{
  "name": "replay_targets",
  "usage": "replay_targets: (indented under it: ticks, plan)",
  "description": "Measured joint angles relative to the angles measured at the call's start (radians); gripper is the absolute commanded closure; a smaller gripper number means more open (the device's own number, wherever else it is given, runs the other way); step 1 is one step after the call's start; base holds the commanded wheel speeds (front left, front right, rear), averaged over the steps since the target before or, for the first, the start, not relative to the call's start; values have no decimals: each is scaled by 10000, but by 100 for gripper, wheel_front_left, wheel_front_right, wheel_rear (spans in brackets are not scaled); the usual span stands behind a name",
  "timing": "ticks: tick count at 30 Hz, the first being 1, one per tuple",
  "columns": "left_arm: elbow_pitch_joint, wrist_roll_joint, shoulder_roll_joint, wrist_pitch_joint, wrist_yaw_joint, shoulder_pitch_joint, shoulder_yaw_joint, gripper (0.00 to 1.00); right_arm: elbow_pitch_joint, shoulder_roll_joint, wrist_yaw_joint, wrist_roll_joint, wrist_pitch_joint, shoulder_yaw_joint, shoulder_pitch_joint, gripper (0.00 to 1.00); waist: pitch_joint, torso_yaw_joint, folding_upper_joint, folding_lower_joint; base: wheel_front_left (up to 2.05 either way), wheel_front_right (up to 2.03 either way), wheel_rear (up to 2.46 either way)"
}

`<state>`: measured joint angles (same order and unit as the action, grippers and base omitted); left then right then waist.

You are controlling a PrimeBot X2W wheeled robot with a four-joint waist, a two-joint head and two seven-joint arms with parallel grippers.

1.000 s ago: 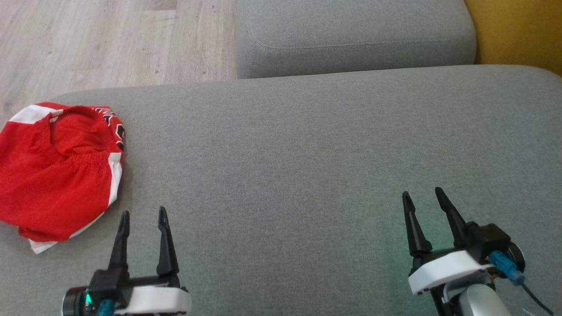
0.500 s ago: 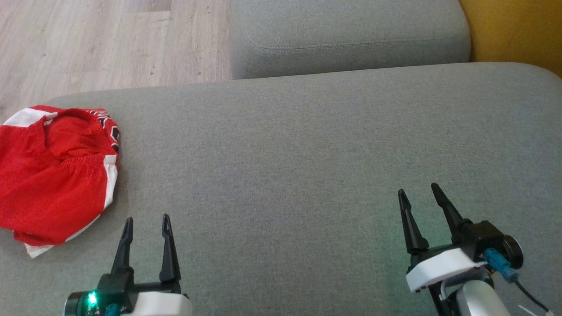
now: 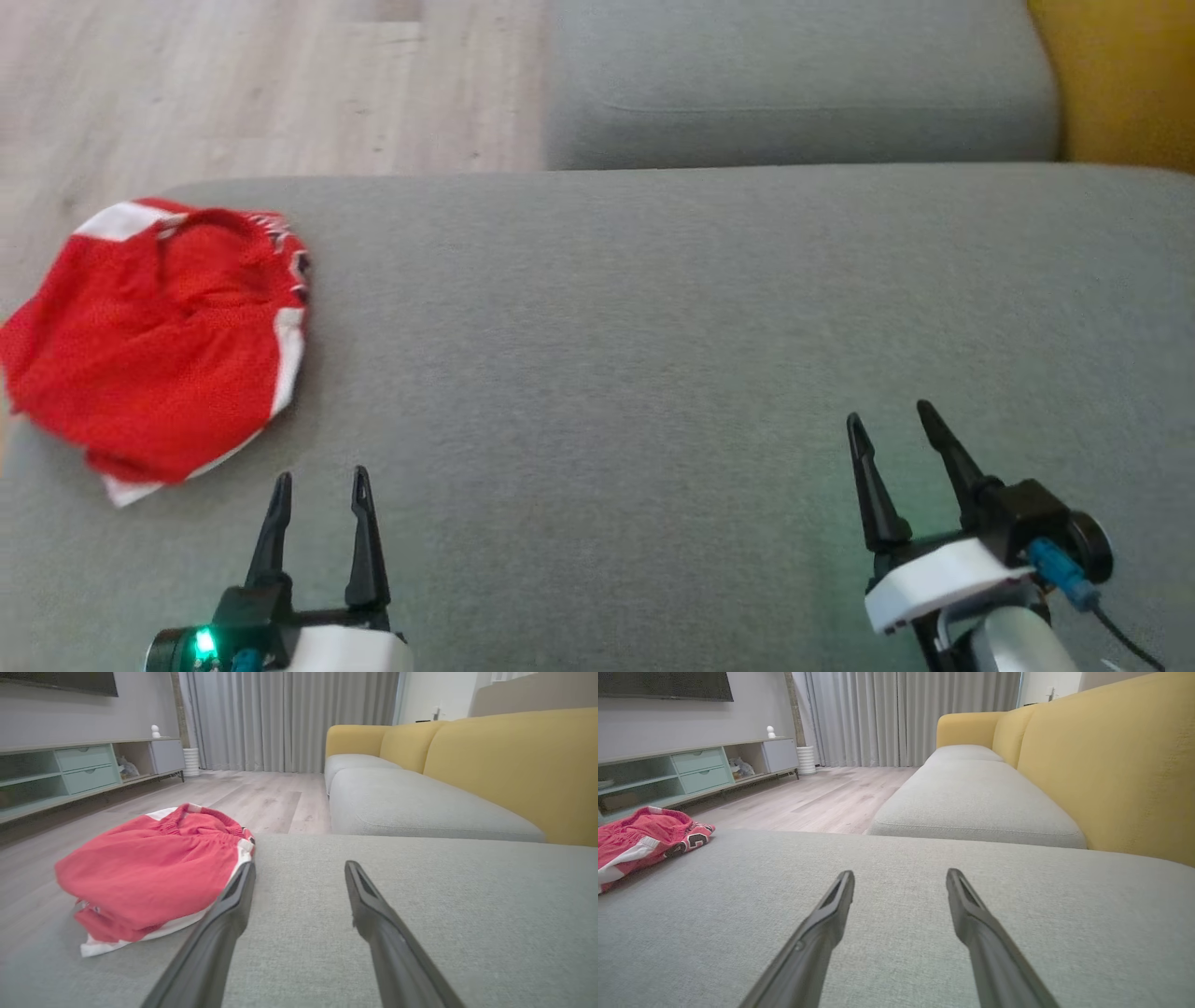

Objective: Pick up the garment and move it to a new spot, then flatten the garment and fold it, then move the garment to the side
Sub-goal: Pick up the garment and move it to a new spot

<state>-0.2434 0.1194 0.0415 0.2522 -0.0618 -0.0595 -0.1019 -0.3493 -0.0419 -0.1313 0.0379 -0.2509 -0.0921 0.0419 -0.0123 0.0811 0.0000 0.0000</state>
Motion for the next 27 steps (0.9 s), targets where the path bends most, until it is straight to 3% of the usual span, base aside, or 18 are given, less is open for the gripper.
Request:
replay_targets:
  ticks: [6, 19, 27]
  plan:
    - [-36, 54, 6, 0, -8, -32, 52, 0, 2, 0, 0, -17, 0, -192, -349, 0, -115, 853, 0, 0, 0, 0, 0]
    - [351, -117, 63, 0, 0, -537, 855, 0, 10, 2, 0, 222, 0, -506, -360, 0, -368, 3647, 0, -2, 0, 0, 0]
    - [1275, -324, 82, 0, 19, -575, 1549, 0, -40, 8, 0, -362, 0, -577, -287, 0, 260, 4183, 0, -1, 0, 0, 0]
